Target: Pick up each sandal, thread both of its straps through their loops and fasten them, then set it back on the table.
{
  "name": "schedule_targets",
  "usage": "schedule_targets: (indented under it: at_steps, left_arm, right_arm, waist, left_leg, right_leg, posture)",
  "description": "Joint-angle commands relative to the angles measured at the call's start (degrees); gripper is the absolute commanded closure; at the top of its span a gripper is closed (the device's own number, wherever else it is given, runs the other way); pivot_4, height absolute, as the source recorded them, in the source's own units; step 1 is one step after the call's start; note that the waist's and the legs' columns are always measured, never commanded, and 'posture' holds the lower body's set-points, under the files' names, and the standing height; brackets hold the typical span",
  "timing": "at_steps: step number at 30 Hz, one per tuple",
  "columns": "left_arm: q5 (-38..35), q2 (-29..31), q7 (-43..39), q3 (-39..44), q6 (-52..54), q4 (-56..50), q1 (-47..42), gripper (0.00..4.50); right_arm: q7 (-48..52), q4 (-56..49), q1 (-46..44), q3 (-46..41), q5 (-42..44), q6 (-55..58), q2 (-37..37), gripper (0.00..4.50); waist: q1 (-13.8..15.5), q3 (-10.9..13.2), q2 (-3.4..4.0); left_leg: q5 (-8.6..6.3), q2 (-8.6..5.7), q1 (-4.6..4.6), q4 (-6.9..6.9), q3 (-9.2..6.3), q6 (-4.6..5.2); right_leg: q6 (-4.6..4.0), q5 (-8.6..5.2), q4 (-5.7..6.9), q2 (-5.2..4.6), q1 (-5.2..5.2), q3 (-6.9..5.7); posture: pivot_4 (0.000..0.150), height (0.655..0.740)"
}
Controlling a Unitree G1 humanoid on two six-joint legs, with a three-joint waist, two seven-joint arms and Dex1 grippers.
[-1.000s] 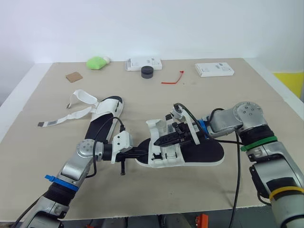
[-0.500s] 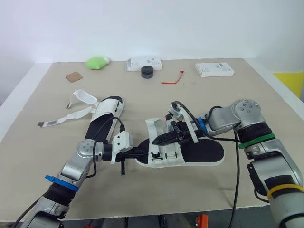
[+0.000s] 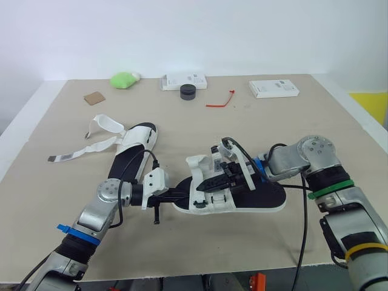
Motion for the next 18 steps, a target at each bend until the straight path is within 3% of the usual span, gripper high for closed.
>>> schedule_targets:
  at_steps: [1,11,14,18]
  left_arm:
    - [3.8,0.6,0.1,-3.2,2.0,4.7,2.4,4.50]
    - [4.0,0.5,0.1,-3.2,1.5,5.3,2.2,4.50]
    - [4.0,0.4,0.1,-3.2,1.5,5.5,2.2,4.50]
    - [4.0,0.3,0.1,-3.3,1.4,5.6,2.2,4.50]
  right_arm:
    - [0.0,-3.1,1.2,-0.7,0.7,-0.5,-1.5,4.42]
    - [1.1,-21.0,6.3,0.5,0.7,-4.3,-5.5,4.42]
    - [2.7,-27.9,8.2,1.0,-5.8,-3.2,-7.0,4.42]
    - [5.0,-29.3,9.5,0.9,-13.1,-3.7,-5.9,4.42]
  waist:
    - [0.0,0.0,0.00]
    - [0.1,0.0,0.01]
    - [0.1,0.0,0.03]
    - [0.1,-0.1,0.04]
  left_leg:
    - [0.00,0.00,0.00,0.00,0.00,0.00]
    - [-0.01,0.01,-0.02,-0.03,-0.04,0.01]
    - [-0.01,0.02,-0.03,-0.04,-0.04,0.01]
    - [-0.02,0.03,-0.03,-0.05,-0.04,0.02]
  right_leg:
    - [0.00,0.00,0.00,0.00,0.00,0.00]
    - [0.00,-0.08,-0.01,-0.08,-0.01,-0.04]
    - [0.01,-0.10,-0.01,-0.11,-0.01,-0.04]
    - [0.02,-0.13,-0.03,-0.19,-0.01,-0.05]
  posture:
    - [0.150,0.7400]
    - [0.150,0.7400]
    - [0.150,0.7400]
    - [0.150,0.7400]
